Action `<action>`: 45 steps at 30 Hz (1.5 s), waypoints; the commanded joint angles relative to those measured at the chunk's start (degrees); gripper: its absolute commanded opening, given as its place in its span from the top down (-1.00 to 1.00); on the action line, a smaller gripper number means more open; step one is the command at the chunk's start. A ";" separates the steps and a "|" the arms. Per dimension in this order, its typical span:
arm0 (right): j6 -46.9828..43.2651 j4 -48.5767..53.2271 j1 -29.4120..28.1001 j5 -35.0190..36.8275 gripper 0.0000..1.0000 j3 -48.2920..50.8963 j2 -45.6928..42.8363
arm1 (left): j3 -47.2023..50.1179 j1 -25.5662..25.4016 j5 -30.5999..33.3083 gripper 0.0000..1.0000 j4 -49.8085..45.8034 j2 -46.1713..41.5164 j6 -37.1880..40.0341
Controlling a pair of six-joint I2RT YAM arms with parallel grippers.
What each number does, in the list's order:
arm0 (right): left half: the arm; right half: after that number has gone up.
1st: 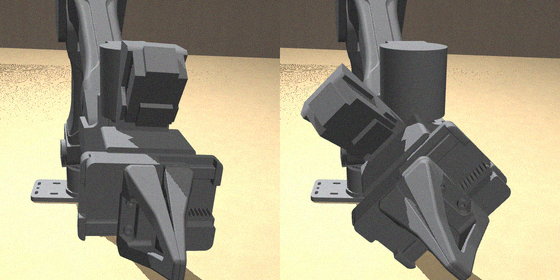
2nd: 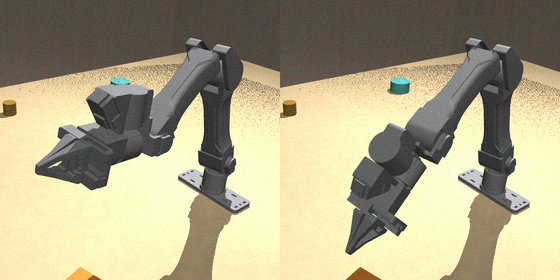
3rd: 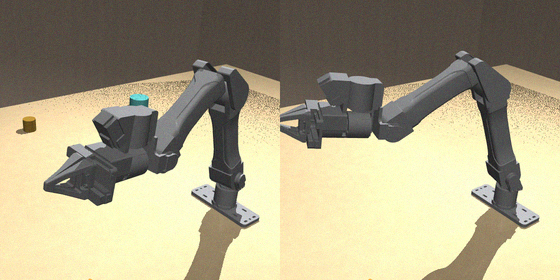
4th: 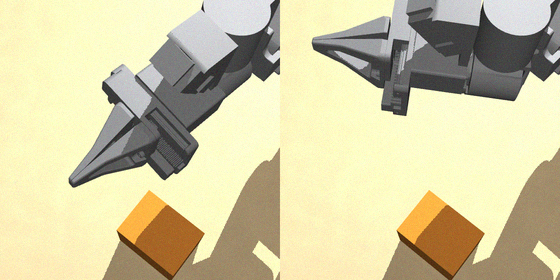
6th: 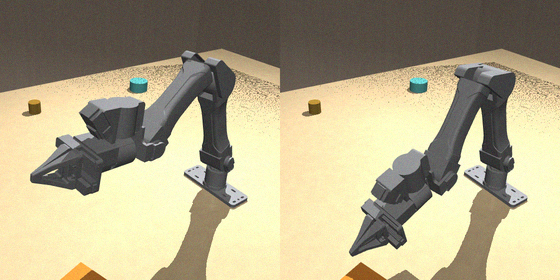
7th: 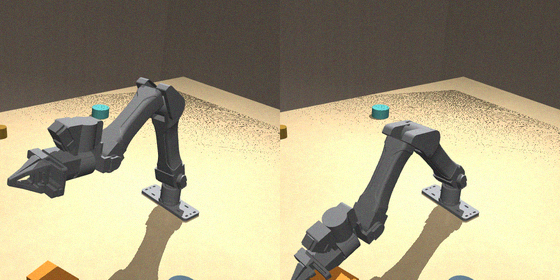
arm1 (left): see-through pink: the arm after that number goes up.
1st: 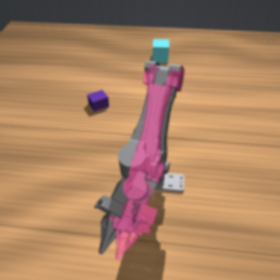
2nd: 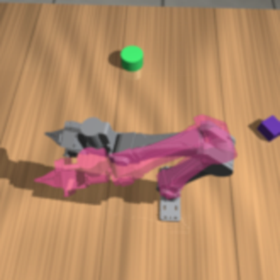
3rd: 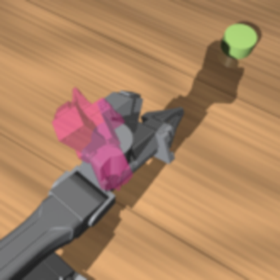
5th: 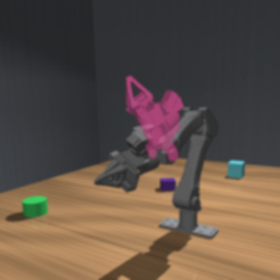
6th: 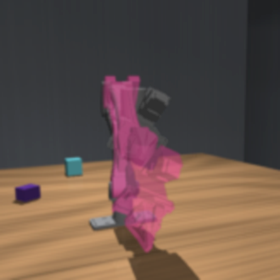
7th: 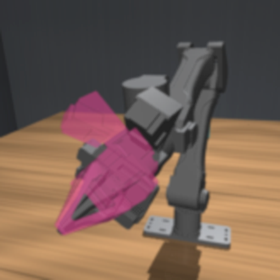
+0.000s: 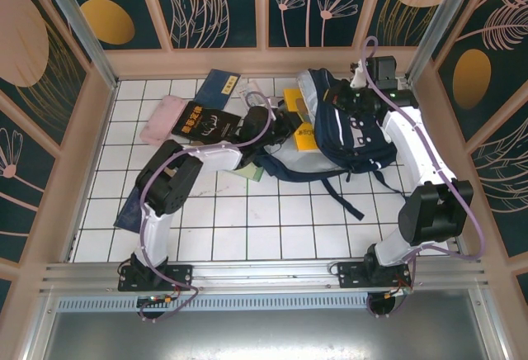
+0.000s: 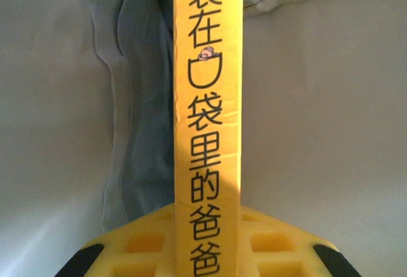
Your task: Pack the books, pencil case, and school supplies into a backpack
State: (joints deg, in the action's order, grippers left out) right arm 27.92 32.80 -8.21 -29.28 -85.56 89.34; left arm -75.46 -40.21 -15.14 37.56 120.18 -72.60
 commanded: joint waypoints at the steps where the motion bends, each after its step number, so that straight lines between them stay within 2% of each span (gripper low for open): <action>1: 3.99 -6.95 0.45 -4.43 1.00 -3.65 -2.35 | -6.57 -1.24 3.35 1.00 7.34 3.68 -2.50; 7: 4.77 -7.73 0.47 -5.34 1.00 -3.65 -1.84 | -15.31 -3.61 7.57 1.00 6.45 11.95 -4.76; 22: 2.79 -5.92 1.33 -5.69 1.00 -3.84 -0.82 | -43.73 -7.91 14.70 1.00 -12.05 30.07 -1.30; 24: 2.51 -5.73 1.74 -5.62 1.00 -3.67 -0.82 | -44.07 -7.89 14.59 0.85 -12.55 30.21 -1.07; 26: 1.93 -5.17 1.91 -5.20 1.00 -3.56 -0.79 | -43.94 -7.89 14.51 0.46 -13.73 29.72 -0.02; 31: 0.34 -3.85 2.82 -4.70 1.00 -3.13 -0.54 | -41.35 -7.86 14.34 -0.18 -16.82 25.50 2.74; 34: -0.49 -3.70 3.45 -4.50 1.00 -2.33 -0.75 | -39.08 -7.83 14.77 -0.43 -19.16 21.95 5.10; 38: -1.52 -3.45 4.36 -4.30 1.00 -0.69 -0.97 | -35.99 -7.74 15.63 -0.56 -24.37 16.98 7.10; 39: -1.83 -3.56 4.54 -4.22 1.00 -0.28 -1.04 | -34.46 -7.69 15.17 -0.64 -24.61 15.46 7.72; 45: -4.02 -4.36 5.51 -3.81 1.00 2.03 -1.22 | -23.11 -6.55 14.94 -0.61 -27.59 4.92 6.96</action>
State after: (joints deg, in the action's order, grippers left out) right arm 26.26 31.88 -3.92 -33.45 -84.18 89.41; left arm -102.87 -47.24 -0.51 11.44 132.49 -66.65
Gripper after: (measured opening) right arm 0.051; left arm 0.810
